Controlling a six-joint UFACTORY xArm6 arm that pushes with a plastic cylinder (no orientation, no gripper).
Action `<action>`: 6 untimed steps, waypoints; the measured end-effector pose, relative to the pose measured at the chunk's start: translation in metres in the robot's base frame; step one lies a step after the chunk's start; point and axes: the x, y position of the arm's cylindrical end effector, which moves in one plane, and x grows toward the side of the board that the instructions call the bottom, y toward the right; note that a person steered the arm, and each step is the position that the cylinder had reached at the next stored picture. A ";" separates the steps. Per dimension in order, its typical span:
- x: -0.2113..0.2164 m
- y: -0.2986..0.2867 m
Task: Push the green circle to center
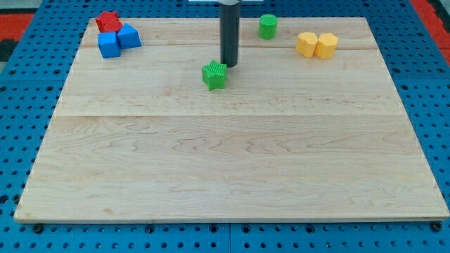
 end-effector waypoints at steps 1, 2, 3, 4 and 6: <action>0.042 -0.001; 0.009 0.045; -0.058 0.119; -0.095 0.150; -0.125 0.136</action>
